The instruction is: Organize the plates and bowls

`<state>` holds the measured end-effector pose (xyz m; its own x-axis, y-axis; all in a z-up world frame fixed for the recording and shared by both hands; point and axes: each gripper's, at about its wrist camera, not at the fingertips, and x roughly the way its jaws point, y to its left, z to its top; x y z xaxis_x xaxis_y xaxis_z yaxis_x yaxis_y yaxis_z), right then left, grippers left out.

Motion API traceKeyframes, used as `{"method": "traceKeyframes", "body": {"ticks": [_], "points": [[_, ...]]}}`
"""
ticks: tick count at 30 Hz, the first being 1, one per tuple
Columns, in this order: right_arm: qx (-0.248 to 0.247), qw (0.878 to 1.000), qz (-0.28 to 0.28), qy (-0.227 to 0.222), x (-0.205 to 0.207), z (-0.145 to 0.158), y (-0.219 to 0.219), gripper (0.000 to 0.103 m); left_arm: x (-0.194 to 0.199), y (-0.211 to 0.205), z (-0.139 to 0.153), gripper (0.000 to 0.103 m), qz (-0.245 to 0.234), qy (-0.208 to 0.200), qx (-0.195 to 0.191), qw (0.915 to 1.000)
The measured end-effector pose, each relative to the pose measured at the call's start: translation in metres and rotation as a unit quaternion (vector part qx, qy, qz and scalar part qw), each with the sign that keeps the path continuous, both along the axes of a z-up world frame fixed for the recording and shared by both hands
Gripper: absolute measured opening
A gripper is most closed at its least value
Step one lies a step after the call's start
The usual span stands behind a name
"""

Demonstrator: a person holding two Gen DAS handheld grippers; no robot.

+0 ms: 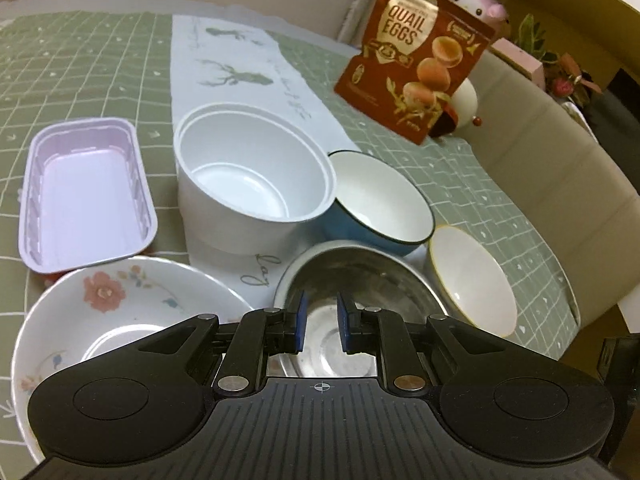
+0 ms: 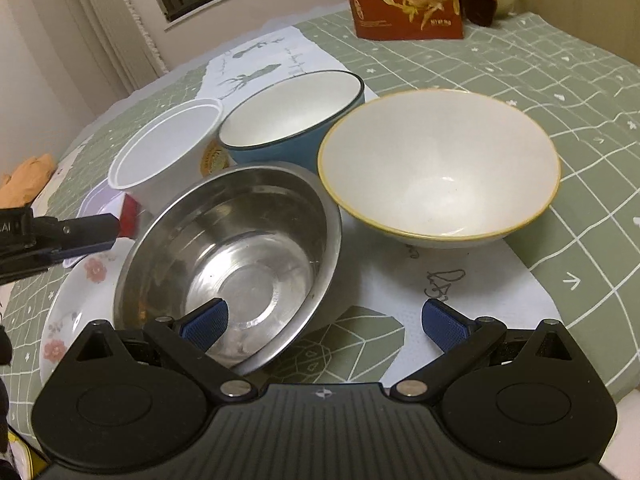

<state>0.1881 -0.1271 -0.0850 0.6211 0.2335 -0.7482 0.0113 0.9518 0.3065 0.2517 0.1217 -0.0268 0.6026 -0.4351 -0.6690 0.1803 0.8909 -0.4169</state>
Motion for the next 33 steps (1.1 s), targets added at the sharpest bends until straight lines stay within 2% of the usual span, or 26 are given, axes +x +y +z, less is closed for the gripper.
{"method": "traceKeyframes", "body": {"ticks": [5, 10, 16, 20, 24, 26, 29, 33], "points": [[0.004, 1.0, 0.004, 0.021, 0.008, -0.01, 0.001, 0.103, 0.009, -0.001, -0.008, 0.018, 0.012, 0.013, 0.02, 0.9996], [-0.04, 0.999, 0.027, 0.023, 0.008, -0.014, 0.014, 0.103, 0.012, 0.0, -0.011, 0.018, 0.011, 0.008, 0.01, 0.9999], [-0.031, 0.999, 0.002, 0.022, 0.007, -0.018, 0.013, 0.103, 0.02, -0.009, -0.018, 0.017, 0.005, 0.022, 0.009, 0.9997], [-0.078, 0.997, 0.018, 0.011, 0.003, -0.021, 0.028, 0.103, 0.029, -0.016, -0.025, 0.017, 0.001, 0.037, -0.009, 0.9993], [-0.098, 0.995, 0.034, 0.005, 0.001, -0.022, 0.032, 0.103, 0.029, -0.027, -0.023, 0.017, -0.018, 0.034, -0.015, 0.9992], [-0.09, 0.995, 0.036, -0.001, -0.002, -0.021, 0.028, 0.103, 0.025, -0.03, -0.022, 0.017, -0.035, 0.033, -0.025, 0.9985], [-0.049, 0.999, 0.018, -0.009, -0.005, -0.015, 0.014, 0.103, 0.018, -0.035, -0.022, 0.017, -0.052, 0.031, -0.024, 0.9979], [-0.034, 0.999, 0.005, -0.027, -0.01, -0.006, 0.008, 0.103, 0.01, -0.031, -0.017, 0.017, -0.041, 0.017, -0.008, 0.999]]}}
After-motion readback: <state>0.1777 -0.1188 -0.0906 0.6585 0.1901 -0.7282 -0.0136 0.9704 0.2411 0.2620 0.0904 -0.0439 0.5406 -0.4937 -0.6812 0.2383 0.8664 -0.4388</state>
